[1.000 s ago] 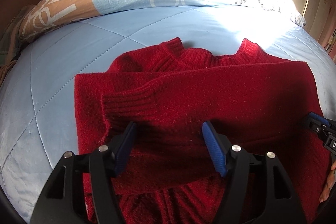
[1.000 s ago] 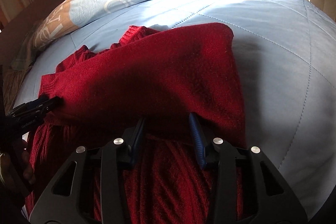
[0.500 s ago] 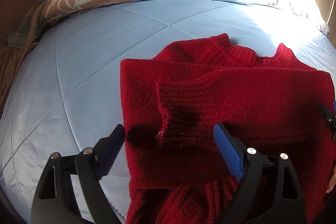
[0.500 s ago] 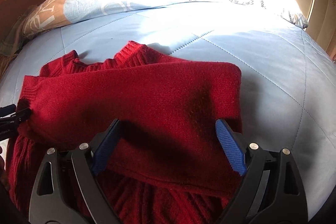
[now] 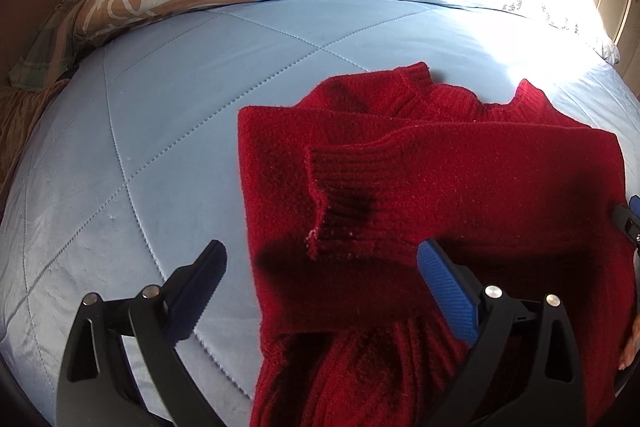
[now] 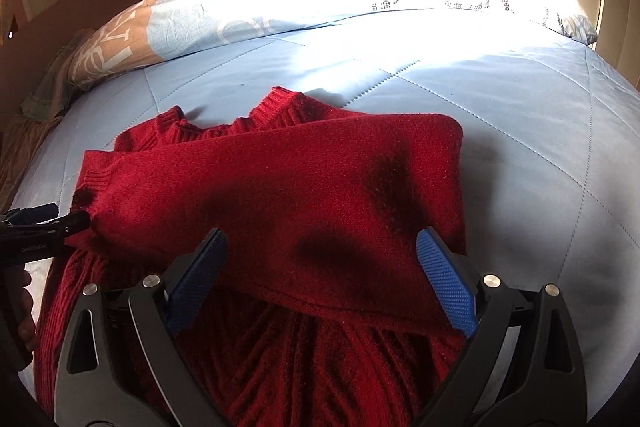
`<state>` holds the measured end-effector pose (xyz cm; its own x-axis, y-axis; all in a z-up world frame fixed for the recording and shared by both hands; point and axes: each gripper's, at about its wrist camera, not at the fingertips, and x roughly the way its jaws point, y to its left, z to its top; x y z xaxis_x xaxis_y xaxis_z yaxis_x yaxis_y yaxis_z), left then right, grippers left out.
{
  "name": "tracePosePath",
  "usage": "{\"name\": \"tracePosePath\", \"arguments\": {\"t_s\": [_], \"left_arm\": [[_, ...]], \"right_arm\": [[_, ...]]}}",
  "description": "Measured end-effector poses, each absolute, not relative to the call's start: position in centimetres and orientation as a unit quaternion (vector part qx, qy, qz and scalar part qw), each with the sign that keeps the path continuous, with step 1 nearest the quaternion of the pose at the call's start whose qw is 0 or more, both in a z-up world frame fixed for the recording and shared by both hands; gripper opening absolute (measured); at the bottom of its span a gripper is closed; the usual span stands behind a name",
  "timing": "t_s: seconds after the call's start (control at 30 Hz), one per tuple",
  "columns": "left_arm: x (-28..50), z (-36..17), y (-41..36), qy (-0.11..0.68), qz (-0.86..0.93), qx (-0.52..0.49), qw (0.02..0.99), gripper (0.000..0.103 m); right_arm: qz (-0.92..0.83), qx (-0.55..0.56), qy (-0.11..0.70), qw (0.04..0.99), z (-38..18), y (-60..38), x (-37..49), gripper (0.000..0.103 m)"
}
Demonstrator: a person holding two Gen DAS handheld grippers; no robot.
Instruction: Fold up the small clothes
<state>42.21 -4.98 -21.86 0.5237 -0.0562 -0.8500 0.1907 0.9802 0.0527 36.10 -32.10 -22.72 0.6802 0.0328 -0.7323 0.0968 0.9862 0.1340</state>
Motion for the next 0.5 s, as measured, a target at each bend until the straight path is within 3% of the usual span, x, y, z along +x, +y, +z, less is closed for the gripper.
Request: {"name": "tracePosePath", "arguments": {"t_s": [0.23, 0.5], "left_arm": [[36.5, -21.1, -4.7, 0.489, -0.094, 0.101, 0.861, 0.097], [29.7, -22.1, -3.2, 0.518, -0.099, 0.09, 0.845, 0.097]], "right_arm": [[-0.012, 0.054, 0.4, 0.915, -20.1, -30.1, 30.5, 0.095], [-0.019, 0.041, 0.425, 0.904, -21.0, -29.3, 25.1, 0.095]]}}
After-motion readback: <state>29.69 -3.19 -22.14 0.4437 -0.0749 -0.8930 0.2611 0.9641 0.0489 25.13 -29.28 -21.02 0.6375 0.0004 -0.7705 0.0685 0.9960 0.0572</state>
